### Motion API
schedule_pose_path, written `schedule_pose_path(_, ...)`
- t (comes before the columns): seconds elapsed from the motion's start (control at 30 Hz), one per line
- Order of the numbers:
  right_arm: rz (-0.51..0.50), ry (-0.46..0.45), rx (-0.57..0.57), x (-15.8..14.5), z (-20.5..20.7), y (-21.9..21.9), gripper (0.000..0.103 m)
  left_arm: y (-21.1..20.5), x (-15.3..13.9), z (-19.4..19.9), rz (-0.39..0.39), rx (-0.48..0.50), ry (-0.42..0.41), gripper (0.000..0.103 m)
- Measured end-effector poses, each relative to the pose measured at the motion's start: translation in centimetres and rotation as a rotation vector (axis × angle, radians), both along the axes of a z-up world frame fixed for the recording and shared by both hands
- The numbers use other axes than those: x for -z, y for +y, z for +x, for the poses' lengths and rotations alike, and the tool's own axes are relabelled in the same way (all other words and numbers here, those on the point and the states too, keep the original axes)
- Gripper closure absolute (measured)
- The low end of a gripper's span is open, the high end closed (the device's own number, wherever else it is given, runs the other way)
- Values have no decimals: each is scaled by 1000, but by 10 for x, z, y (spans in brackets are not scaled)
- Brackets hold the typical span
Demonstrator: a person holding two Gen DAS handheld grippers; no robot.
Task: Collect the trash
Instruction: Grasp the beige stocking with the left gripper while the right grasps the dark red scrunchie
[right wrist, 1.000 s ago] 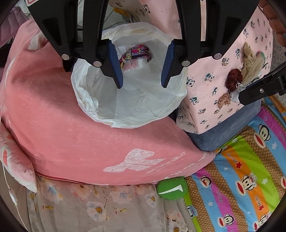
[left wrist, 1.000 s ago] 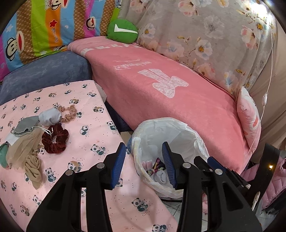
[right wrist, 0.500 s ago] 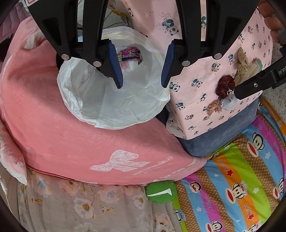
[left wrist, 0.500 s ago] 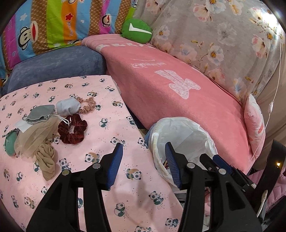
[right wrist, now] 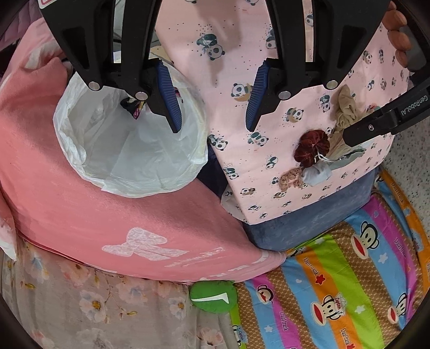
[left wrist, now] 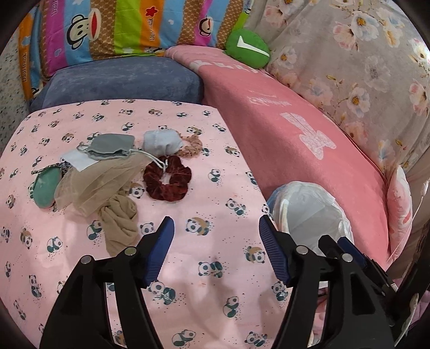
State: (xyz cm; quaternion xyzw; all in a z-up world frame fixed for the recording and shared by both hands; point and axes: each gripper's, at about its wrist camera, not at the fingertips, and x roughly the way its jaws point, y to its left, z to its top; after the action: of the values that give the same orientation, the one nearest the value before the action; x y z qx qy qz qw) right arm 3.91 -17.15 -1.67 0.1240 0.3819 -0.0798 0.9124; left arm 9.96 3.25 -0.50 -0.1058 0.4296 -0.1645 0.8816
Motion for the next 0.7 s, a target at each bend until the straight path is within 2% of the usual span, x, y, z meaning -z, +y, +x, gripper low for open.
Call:
schedule_pose_path(0.33, -6, 19, -103, 4, 18, 51, 53, 58, 21, 6, -3, -112, 51, 32)
schedule_pose_path(0.43, -7, 26, -132, 6, 25, 66, 53, 71, 29, 10, -13, -144, 75, 27)
schedule_pose_path(0.7, 3, 52, -183, 18, 48, 94, 53, 82, 59, 35, -26, -187, 154, 27)
